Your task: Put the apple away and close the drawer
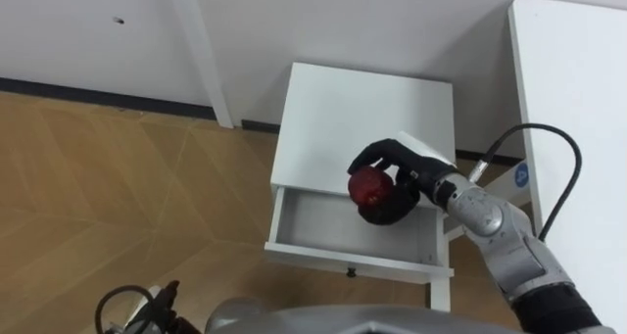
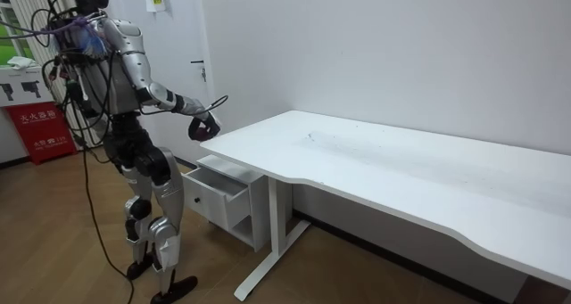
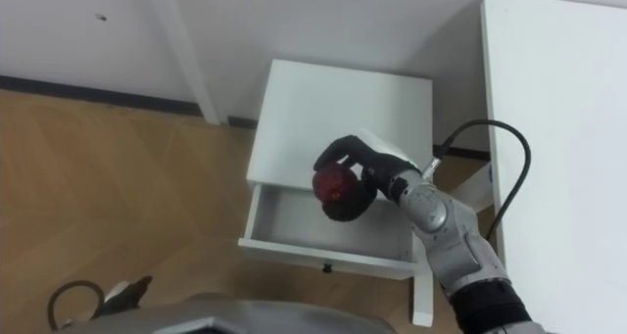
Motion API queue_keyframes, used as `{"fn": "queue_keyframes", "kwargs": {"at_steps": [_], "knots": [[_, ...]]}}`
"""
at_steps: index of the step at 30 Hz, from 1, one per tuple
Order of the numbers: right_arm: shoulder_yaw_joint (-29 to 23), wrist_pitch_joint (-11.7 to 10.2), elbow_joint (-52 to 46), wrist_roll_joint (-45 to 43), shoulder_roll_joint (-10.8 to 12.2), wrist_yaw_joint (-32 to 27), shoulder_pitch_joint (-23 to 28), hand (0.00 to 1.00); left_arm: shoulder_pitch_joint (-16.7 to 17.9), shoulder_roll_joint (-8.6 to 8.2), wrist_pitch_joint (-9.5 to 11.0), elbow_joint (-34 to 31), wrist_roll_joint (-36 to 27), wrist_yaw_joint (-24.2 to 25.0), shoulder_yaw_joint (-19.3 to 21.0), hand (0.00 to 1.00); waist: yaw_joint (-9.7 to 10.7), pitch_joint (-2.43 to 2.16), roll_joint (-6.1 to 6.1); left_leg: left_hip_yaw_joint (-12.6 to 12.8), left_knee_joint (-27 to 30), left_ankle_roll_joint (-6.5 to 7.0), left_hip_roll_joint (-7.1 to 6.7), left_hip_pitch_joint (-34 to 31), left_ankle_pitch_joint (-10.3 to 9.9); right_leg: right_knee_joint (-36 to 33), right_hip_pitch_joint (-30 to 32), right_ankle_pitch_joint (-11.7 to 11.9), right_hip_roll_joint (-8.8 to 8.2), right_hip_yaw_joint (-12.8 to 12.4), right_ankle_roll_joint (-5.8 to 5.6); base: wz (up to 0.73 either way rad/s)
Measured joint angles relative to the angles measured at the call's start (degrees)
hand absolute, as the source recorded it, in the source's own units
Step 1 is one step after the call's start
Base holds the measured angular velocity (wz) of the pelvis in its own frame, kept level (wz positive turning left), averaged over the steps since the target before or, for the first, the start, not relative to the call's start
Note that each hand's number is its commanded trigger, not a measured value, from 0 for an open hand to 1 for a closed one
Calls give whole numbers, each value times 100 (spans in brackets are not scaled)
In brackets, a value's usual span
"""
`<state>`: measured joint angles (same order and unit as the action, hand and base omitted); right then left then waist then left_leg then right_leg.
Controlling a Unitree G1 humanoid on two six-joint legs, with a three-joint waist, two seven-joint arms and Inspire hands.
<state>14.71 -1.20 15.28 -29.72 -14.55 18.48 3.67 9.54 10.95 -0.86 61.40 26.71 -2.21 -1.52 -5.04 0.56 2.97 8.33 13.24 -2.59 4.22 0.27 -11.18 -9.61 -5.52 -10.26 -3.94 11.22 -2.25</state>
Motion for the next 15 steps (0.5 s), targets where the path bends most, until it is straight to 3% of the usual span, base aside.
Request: {"fn": "queue_keyframes", "kwargs": {"at_steps": [11,15], "knots": [[-1,-4,10,6,2,-14,71,0,3,-23,-3,-2,-5,0,3,0,-7,-5,-3,0,5,0,-2,38,0,2,-23,0,-1,7,0,0],[-34,-23,437,14,51,-80,144,0,30,-30,-8,-9,-5,7,73,0,22,-5,-4,-26,21,1,-9,67,0,8,-104,0,-6,27,0,4]]}}
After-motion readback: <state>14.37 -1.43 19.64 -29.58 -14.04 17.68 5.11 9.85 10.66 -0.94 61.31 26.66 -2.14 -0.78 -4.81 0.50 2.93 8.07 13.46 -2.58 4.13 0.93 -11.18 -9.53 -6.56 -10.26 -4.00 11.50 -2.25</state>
